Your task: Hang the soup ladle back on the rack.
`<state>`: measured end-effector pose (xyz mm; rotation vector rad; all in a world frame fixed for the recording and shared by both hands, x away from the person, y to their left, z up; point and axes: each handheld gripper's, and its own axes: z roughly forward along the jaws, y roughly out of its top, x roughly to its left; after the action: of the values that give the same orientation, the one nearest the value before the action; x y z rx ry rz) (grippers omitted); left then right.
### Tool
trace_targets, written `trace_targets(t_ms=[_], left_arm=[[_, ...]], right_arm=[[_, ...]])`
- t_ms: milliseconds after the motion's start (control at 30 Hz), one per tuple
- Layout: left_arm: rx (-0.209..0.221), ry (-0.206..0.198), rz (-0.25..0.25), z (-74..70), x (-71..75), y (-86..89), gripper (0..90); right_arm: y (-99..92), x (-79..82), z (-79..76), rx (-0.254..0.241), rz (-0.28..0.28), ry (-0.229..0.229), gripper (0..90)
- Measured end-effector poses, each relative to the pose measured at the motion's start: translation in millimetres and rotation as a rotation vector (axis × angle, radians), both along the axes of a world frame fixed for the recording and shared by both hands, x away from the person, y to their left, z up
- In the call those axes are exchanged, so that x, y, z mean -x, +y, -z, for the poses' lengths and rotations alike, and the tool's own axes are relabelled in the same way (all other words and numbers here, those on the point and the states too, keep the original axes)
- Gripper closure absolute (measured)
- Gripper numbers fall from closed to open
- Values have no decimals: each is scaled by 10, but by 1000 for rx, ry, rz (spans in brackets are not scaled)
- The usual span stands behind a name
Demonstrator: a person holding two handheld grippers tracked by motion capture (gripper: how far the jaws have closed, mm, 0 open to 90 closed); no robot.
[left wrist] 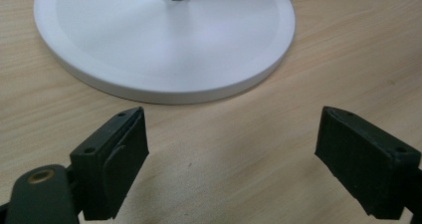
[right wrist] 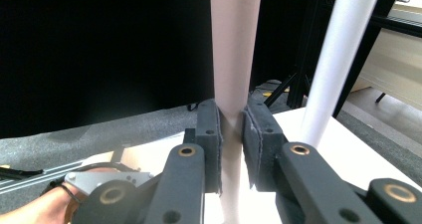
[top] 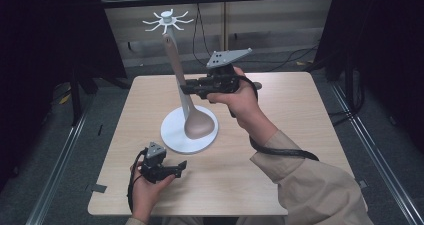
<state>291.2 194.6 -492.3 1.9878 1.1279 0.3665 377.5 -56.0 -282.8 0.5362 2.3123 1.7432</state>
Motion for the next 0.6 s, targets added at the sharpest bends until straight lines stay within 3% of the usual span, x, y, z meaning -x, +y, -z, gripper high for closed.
trace_targets(t_ms=[333, 600], left_arm=[[5, -1, -3, -6, 2, 14, 130], [4, 0, -2, -6, 0, 30, 131]], right_arm=[[132, -72, -24, -6, 18, 13, 789], [130, -130, 25, -17, 43, 37, 788]])
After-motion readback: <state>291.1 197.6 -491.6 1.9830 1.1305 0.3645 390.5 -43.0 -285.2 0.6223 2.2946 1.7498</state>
